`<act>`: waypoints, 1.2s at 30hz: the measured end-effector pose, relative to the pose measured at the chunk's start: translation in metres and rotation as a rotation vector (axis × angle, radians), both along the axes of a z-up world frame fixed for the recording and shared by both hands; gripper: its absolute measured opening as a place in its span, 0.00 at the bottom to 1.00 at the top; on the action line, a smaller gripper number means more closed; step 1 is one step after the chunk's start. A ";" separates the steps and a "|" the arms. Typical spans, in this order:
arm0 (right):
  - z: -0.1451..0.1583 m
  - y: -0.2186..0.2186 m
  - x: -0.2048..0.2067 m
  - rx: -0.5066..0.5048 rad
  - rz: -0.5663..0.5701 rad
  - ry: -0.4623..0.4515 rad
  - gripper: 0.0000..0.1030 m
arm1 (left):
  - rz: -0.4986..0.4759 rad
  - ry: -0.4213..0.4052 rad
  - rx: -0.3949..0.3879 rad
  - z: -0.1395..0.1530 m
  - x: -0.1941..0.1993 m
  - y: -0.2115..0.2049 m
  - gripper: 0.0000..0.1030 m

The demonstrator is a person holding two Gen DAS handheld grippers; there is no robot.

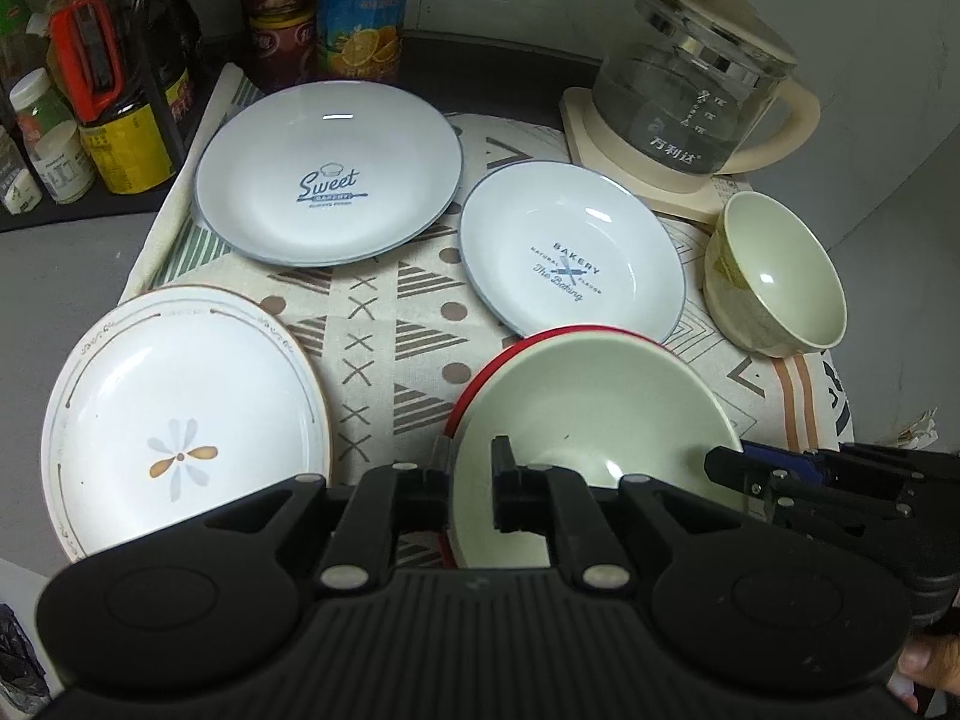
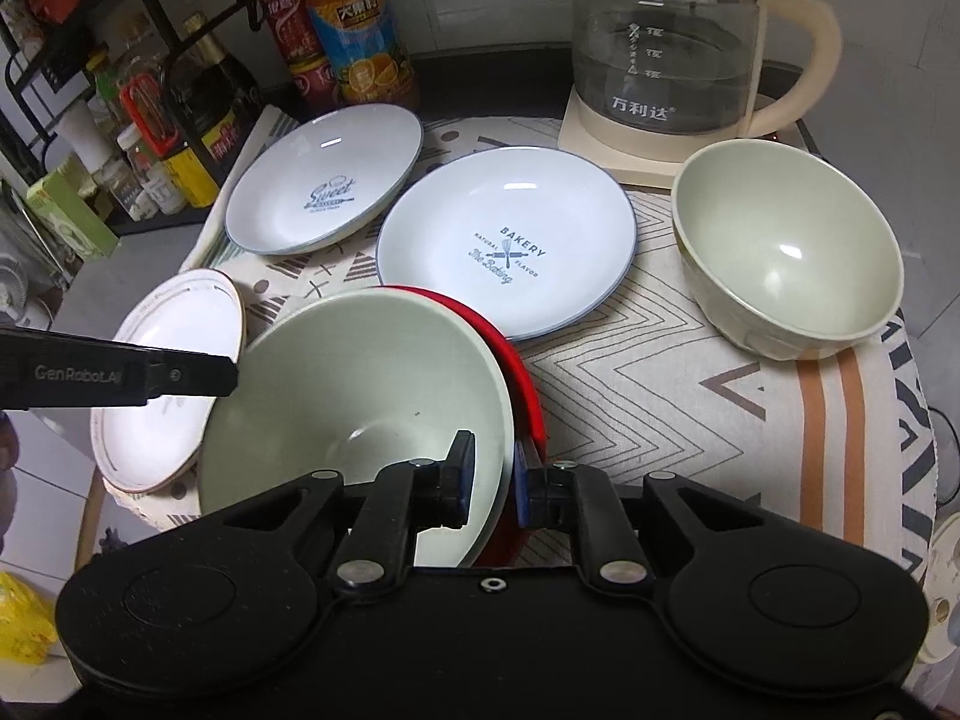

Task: Organize plates and bowls
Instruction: 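Lower the green bowl into the red bowl and open both grippers, then move both grippers toward the smaller green bowl beside the kettle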

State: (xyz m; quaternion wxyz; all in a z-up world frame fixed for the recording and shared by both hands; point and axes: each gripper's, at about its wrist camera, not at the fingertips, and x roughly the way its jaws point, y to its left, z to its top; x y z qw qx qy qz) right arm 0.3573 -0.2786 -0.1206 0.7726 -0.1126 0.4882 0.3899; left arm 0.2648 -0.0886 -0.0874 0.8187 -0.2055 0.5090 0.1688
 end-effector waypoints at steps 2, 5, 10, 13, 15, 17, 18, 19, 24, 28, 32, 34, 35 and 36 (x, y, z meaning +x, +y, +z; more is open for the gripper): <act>0.005 -0.004 0.000 0.008 -0.007 -0.006 0.16 | -0.010 -0.006 0.003 0.004 0.003 -0.003 0.32; 0.015 -0.013 0.002 0.051 -0.005 0.005 0.16 | -0.001 -0.024 0.012 0.011 0.007 -0.008 0.57; 0.024 -0.032 0.010 0.090 -0.053 -0.007 0.23 | -0.002 -0.041 0.019 0.015 0.017 -0.015 0.67; 0.025 -0.046 0.016 0.100 -0.098 -0.019 0.31 | 0.005 -0.052 0.012 0.015 0.024 -0.019 0.67; 0.025 -0.054 0.019 0.103 -0.126 -0.033 0.40 | -0.001 -0.063 0.015 0.017 0.028 -0.023 0.68; 0.025 -0.062 0.023 0.108 -0.165 -0.050 0.51 | -0.012 -0.074 0.023 0.018 0.032 -0.027 0.70; 0.024 -0.066 0.024 0.110 -0.183 -0.054 0.53 | -0.025 -0.079 0.030 0.019 0.034 -0.030 0.71; 0.024 -0.069 0.026 0.113 -0.202 -0.056 0.54 | -0.038 -0.083 0.037 0.019 0.036 -0.032 0.75; 0.026 -0.083 0.030 0.097 -0.302 -0.124 0.80 | -0.071 -0.092 0.031 0.018 0.046 -0.040 0.78; 0.025 -0.090 0.036 0.088 -0.353 -0.150 0.82 | -0.124 -0.091 0.036 0.014 0.059 -0.046 0.78; 0.021 -0.093 0.043 0.081 -0.410 -0.149 0.82 | -0.186 -0.113 0.031 0.012 0.077 -0.052 0.78; 0.020 -0.095 0.045 0.075 -0.437 -0.147 0.82 | -0.200 -0.117 0.026 0.010 0.090 -0.055 0.78; 0.019 -0.097 0.046 0.079 -0.447 -0.144 0.82 | -0.208 -0.117 0.025 0.009 0.096 -0.057 0.78; 0.018 -0.098 0.047 0.086 -0.452 -0.142 0.82 | -0.217 -0.117 0.021 0.008 0.102 -0.059 0.78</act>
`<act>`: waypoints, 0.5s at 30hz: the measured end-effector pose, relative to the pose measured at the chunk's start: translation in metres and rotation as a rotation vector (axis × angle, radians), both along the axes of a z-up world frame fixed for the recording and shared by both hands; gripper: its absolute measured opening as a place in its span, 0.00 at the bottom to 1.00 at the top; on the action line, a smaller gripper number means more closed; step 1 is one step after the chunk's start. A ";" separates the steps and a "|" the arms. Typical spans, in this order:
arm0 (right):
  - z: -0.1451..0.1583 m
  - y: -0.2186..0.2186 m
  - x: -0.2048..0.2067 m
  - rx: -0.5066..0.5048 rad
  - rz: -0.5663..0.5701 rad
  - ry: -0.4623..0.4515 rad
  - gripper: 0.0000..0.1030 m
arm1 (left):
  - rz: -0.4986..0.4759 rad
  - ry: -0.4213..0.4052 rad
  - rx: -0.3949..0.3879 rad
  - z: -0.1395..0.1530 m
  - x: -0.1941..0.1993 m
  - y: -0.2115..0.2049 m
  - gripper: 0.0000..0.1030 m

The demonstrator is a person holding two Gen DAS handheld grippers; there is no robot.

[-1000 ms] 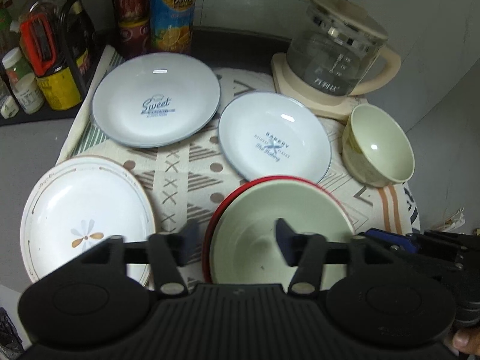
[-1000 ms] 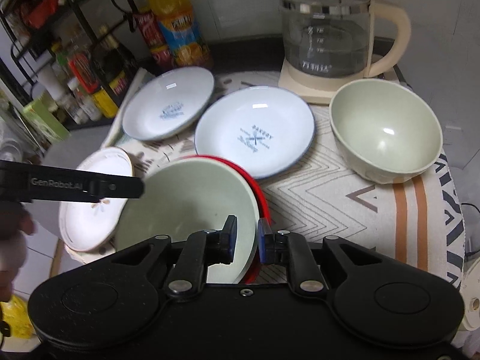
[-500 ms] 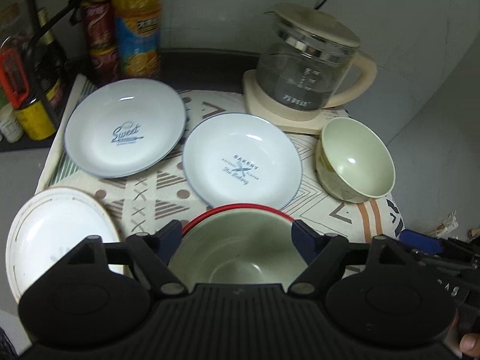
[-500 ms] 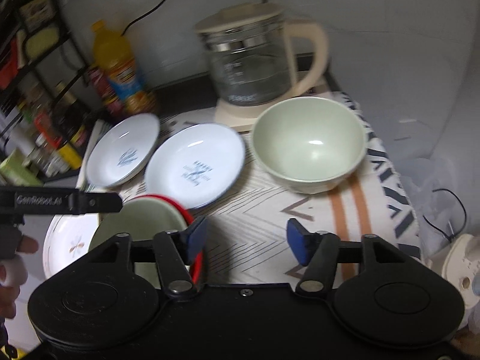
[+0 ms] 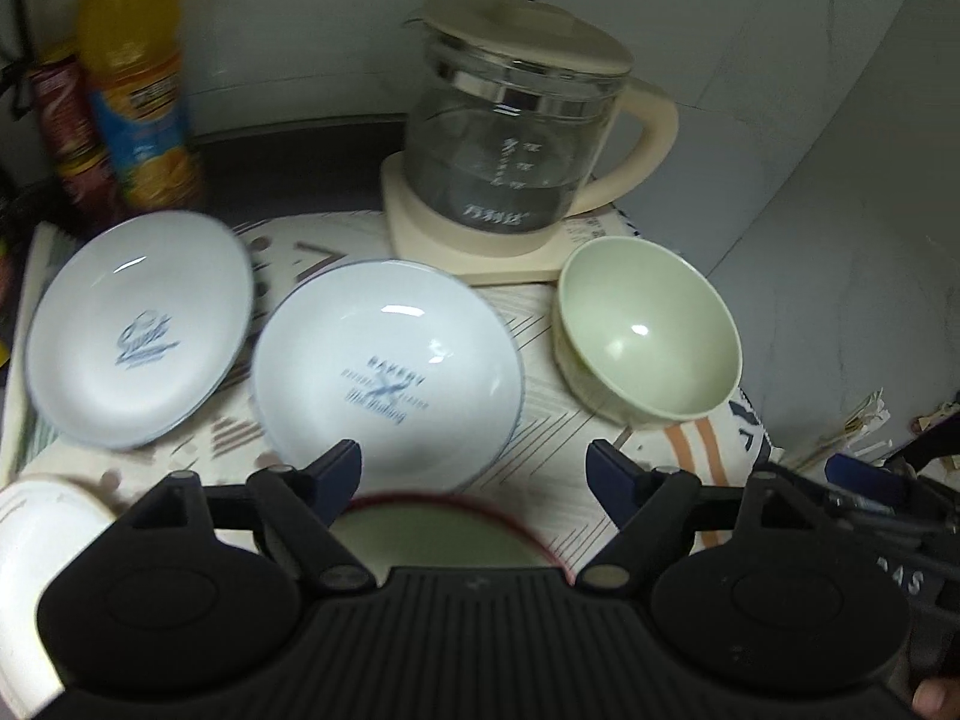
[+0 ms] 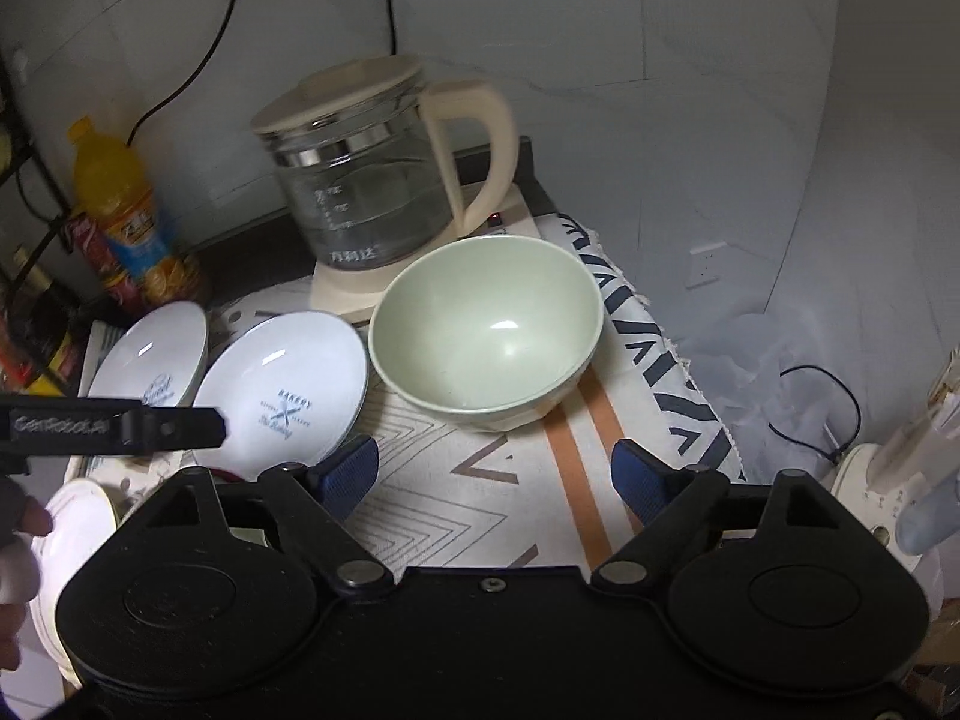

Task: Organize plates and bowls
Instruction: 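Move both grippers toward the smaller green bowl beside the kettle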

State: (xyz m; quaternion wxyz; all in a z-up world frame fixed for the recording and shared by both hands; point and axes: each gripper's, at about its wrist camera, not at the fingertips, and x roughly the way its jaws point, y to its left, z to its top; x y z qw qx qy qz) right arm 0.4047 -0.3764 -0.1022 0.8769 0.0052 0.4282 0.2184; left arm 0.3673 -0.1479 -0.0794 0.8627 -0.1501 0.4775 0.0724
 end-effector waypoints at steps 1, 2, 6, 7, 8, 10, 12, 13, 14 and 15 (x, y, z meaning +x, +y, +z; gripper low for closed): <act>-0.002 -0.001 0.001 0.003 -0.005 0.000 0.82 | -0.011 -0.001 -0.006 -0.001 0.006 -0.002 0.78; -0.004 -0.001 0.004 -0.001 -0.012 0.002 0.82 | -0.026 -0.007 -0.012 -0.002 0.014 -0.005 0.78; -0.013 -0.002 0.014 -0.005 -0.051 0.012 0.82 | -0.059 -0.018 -0.018 -0.006 0.036 -0.013 0.78; -0.014 -0.002 0.017 -0.002 -0.062 0.012 0.82 | -0.064 -0.015 -0.027 -0.008 0.041 -0.014 0.78; -0.016 -0.003 0.020 -0.002 -0.075 0.013 0.82 | -0.068 -0.012 -0.034 -0.011 0.045 -0.015 0.78; -0.019 -0.004 0.026 0.007 -0.103 0.014 0.82 | -0.090 -0.015 -0.040 -0.015 0.053 -0.019 0.78; -0.022 -0.005 0.032 0.019 -0.127 0.019 0.82 | -0.105 -0.014 -0.040 -0.019 0.059 -0.022 0.78; -0.023 -0.005 0.035 0.025 -0.137 0.019 0.82 | -0.113 -0.014 -0.045 -0.021 0.063 -0.023 0.78; -0.025 -0.005 0.038 0.028 -0.147 0.019 0.81 | -0.121 -0.011 -0.050 -0.024 0.066 -0.024 0.78; -0.026 -0.005 0.042 0.029 -0.157 0.021 0.81 | -0.133 -0.009 -0.054 -0.026 0.069 -0.026 0.78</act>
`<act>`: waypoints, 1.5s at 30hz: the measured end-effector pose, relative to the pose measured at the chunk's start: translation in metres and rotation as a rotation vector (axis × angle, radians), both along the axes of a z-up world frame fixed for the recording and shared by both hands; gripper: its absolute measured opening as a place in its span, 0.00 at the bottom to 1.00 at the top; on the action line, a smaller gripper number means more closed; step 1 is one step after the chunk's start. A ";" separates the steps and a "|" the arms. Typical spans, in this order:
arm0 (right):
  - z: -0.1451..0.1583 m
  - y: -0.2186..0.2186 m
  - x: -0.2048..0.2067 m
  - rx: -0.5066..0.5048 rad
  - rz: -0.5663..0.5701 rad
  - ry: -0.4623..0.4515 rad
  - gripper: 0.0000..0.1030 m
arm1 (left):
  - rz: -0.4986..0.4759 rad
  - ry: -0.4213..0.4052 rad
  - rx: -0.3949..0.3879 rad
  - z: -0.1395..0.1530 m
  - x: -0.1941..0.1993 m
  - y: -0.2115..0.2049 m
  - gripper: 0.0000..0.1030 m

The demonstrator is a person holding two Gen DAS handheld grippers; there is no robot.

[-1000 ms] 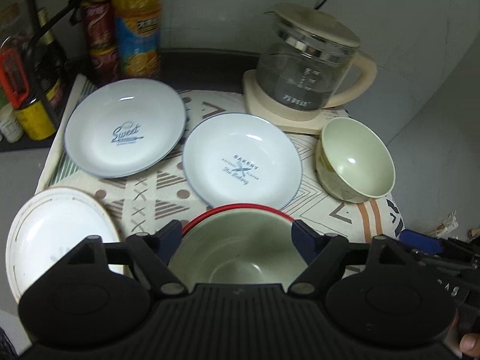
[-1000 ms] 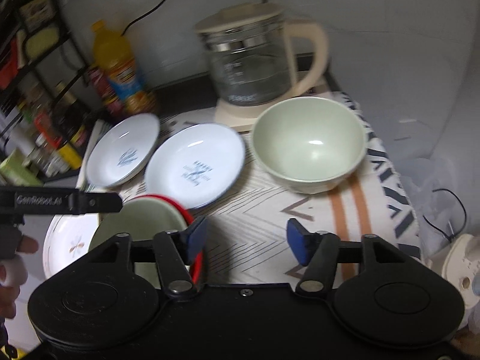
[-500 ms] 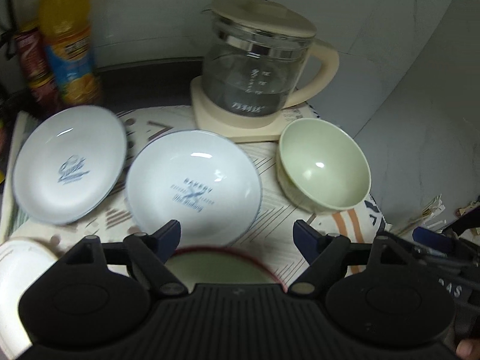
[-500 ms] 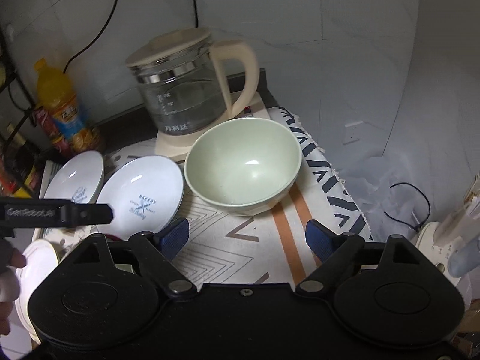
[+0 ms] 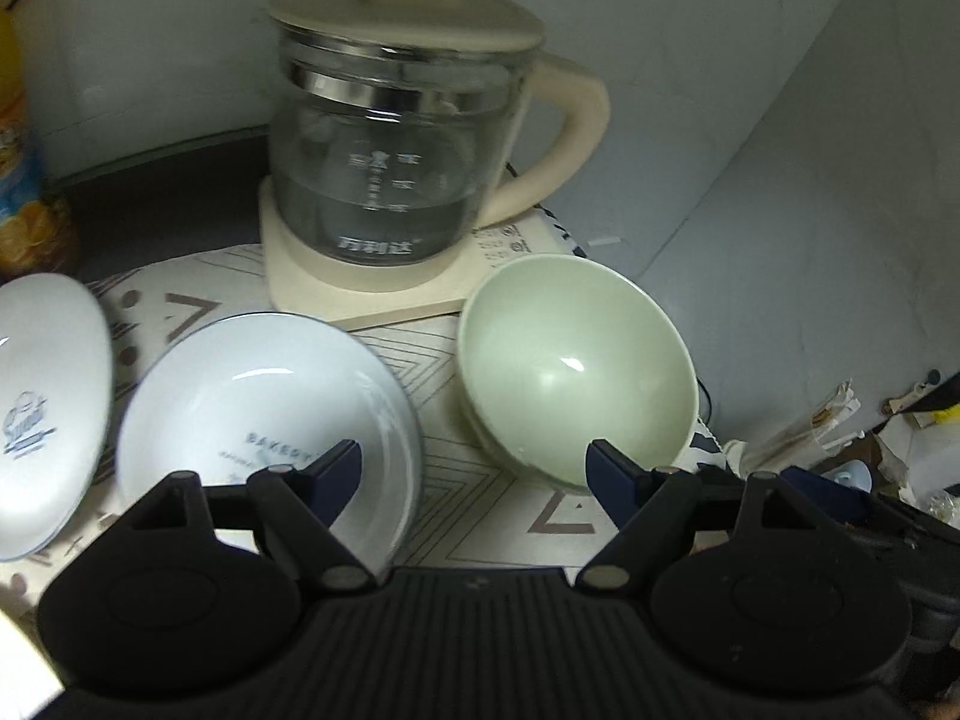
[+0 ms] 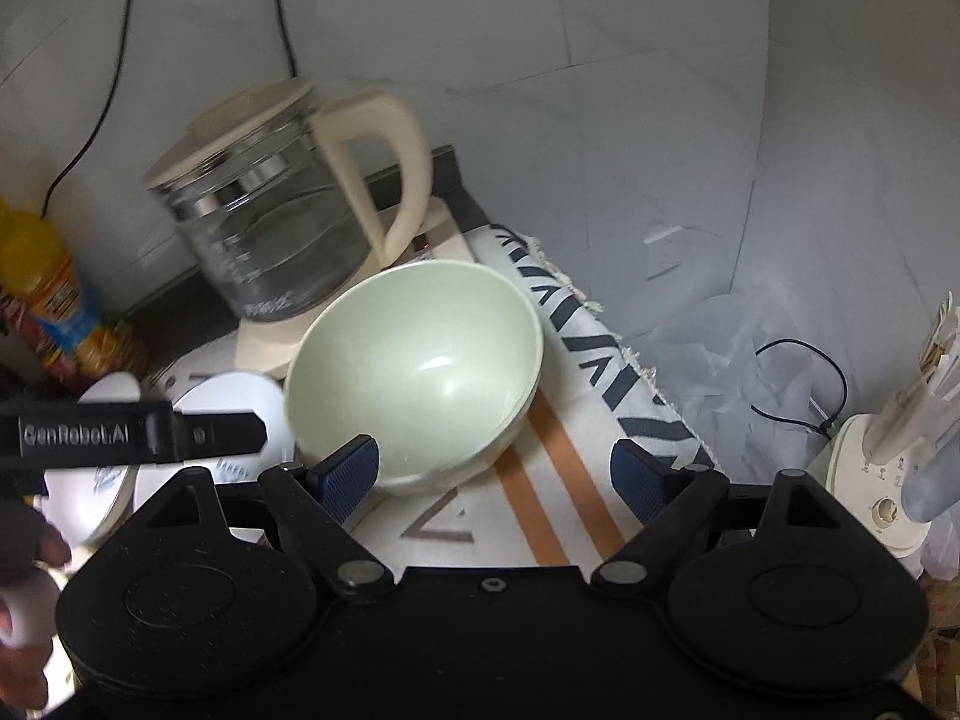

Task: Organize plates and bowls
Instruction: 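Move both grippers toward the smaller green bowl beside the kettle, then close both grippers on the smaller green bowl's rim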

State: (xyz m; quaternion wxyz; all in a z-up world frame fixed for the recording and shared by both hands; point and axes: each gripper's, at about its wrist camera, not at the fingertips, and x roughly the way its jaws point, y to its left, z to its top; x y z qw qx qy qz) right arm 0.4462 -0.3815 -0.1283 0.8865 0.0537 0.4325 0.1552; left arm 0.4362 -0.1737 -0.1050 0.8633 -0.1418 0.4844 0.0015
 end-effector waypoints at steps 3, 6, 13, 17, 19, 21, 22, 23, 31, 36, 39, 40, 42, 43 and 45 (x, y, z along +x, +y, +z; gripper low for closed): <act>-0.007 0.000 0.010 0.018 -0.032 0.017 0.79 | -0.020 0.009 -0.011 -0.007 0.009 -0.005 0.77; -0.013 0.000 0.020 0.036 -0.056 0.045 0.76 | -0.021 0.025 -0.027 -0.015 0.016 -0.008 0.75; -0.029 0.005 0.034 0.041 -0.075 0.088 0.67 | 0.003 0.040 -0.033 -0.029 0.030 -0.010 0.58; -0.039 0.009 0.040 0.043 -0.075 0.125 0.55 | 0.028 0.066 -0.049 -0.038 0.036 -0.009 0.38; -0.044 0.011 0.043 0.049 -0.074 0.144 0.47 | 0.033 0.081 -0.051 -0.043 0.038 -0.009 0.27; -0.049 0.012 0.046 0.059 -0.071 0.165 0.38 | 0.040 0.091 -0.068 -0.048 0.040 -0.009 0.19; -0.051 0.012 0.046 0.070 -0.070 0.170 0.36 | 0.046 0.093 -0.074 -0.050 0.040 -0.009 0.18; -0.052 0.013 0.047 0.078 -0.069 0.171 0.28 | 0.048 0.089 -0.067 -0.050 0.041 -0.011 0.17; -0.038 0.018 0.043 0.057 -0.038 0.163 0.23 | 0.059 0.072 -0.062 -0.037 0.035 -0.011 0.16; -0.021 0.016 0.036 0.058 -0.020 0.130 0.23 | 0.070 0.049 -0.067 -0.019 0.023 -0.009 0.15; -0.010 0.012 0.031 0.074 -0.012 0.120 0.23 | 0.079 0.034 -0.073 -0.009 0.016 -0.008 0.15; -0.007 0.011 0.029 0.077 -0.008 0.115 0.23 | 0.081 0.031 -0.076 -0.006 0.013 -0.007 0.15; -0.001 0.010 0.025 0.082 0.003 0.100 0.23 | 0.085 0.021 -0.074 0.000 0.009 -0.007 0.15; 0.002 0.010 0.023 0.082 0.006 0.093 0.23 | 0.087 0.016 -0.070 0.002 0.006 -0.007 0.15; 0.006 0.010 0.019 0.083 0.012 0.080 0.23 | 0.092 0.006 -0.065 0.006 0.001 -0.008 0.15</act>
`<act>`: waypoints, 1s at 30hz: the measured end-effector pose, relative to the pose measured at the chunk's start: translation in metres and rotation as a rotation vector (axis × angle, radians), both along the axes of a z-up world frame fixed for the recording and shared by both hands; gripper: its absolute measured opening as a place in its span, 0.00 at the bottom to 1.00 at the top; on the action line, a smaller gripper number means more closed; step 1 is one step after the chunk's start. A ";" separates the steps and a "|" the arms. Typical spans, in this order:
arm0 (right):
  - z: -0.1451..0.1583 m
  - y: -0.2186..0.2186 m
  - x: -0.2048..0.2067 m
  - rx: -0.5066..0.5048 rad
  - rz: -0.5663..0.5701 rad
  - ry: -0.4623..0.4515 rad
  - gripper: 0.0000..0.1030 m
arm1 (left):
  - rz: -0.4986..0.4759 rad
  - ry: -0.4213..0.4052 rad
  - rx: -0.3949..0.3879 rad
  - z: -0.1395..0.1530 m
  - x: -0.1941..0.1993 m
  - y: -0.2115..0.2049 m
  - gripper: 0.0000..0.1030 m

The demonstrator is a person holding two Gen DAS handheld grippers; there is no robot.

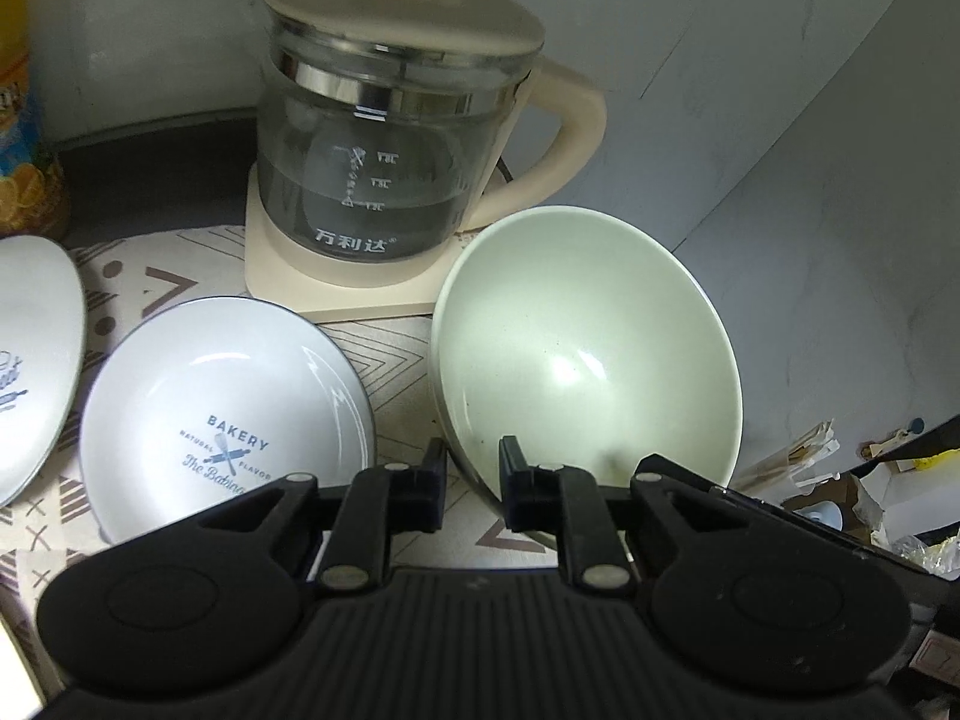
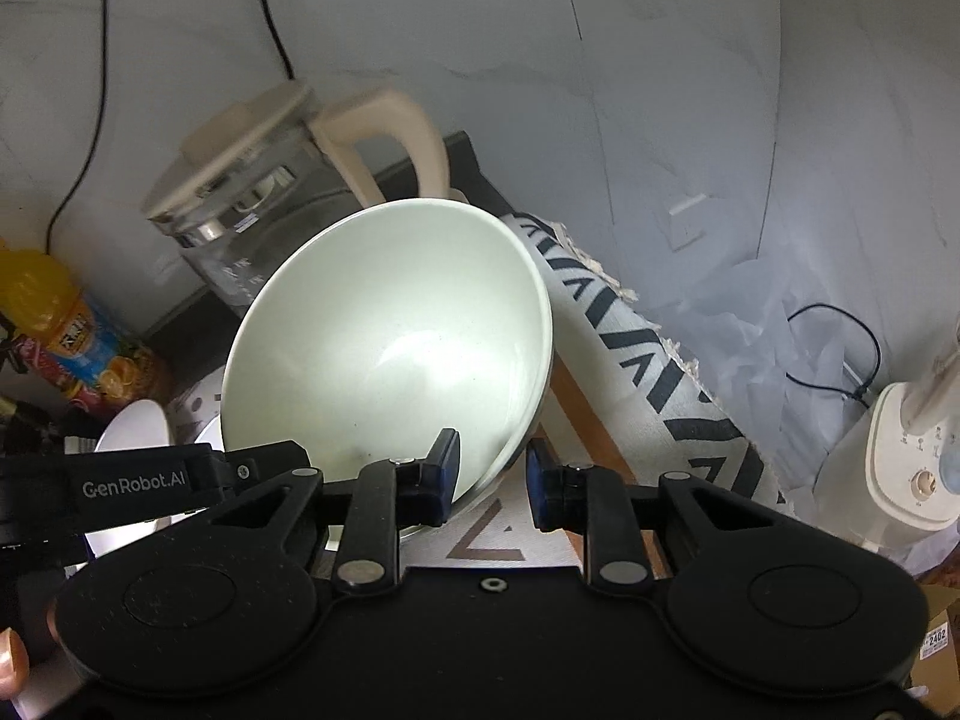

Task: Organize plates and bowls
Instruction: 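Close both grippers on the smaller green bowl's rim, then lift the smaller green bowl and carry it over the bowl stack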

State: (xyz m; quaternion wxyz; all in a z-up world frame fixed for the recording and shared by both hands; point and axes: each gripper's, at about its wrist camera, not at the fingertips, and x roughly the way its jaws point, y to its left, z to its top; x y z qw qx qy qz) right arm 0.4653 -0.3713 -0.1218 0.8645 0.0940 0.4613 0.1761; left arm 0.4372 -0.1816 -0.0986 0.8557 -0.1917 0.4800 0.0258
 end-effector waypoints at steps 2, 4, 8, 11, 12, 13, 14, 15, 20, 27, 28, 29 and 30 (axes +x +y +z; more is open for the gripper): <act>0.004 0.000 -0.004 0.001 0.008 -0.013 0.23 | 0.007 -0.009 0.003 0.004 -0.004 0.000 0.15; 0.007 -0.001 -0.007 0.009 0.014 -0.024 0.23 | 0.011 -0.020 0.007 0.007 -0.008 0.000 0.15; 0.016 -0.003 -0.016 0.020 0.028 -0.043 0.23 | 0.018 -0.033 0.012 0.016 -0.018 -0.002 0.15; 0.023 -0.002 -0.024 0.023 0.041 -0.064 0.23 | 0.030 -0.047 0.017 0.022 -0.027 -0.002 0.15; 0.026 -0.002 -0.026 0.024 0.045 -0.071 0.23 | 0.035 -0.051 0.018 0.025 -0.030 -0.001 0.15; 0.028 -0.001 -0.029 0.024 0.050 -0.078 0.23 | 0.040 -0.055 0.018 0.027 -0.033 -0.001 0.15; 0.030 -0.001 -0.032 0.024 0.055 -0.084 0.23 | 0.046 -0.058 0.020 0.029 -0.037 0.000 0.15; 0.032 0.000 -0.035 0.025 0.061 -0.090 0.23 | 0.051 -0.062 0.020 0.031 -0.041 0.000 0.15; 0.039 0.003 -0.050 0.030 0.091 -0.120 0.23 | 0.072 -0.085 0.024 0.039 -0.062 0.005 0.15; 0.042 0.008 -0.073 0.038 0.129 -0.136 0.23 | 0.090 -0.088 0.031 0.040 -0.091 0.013 0.16; 0.042 0.009 -0.076 0.037 0.137 -0.134 0.23 | 0.093 -0.089 0.030 0.041 -0.095 0.014 0.16; 0.042 0.009 -0.079 0.037 0.146 -0.135 0.23 | 0.096 -0.089 0.031 0.041 -0.099 0.015 0.16; 0.043 0.009 -0.082 0.035 0.157 -0.137 0.23 | 0.100 -0.089 0.030 0.041 -0.103 0.015 0.16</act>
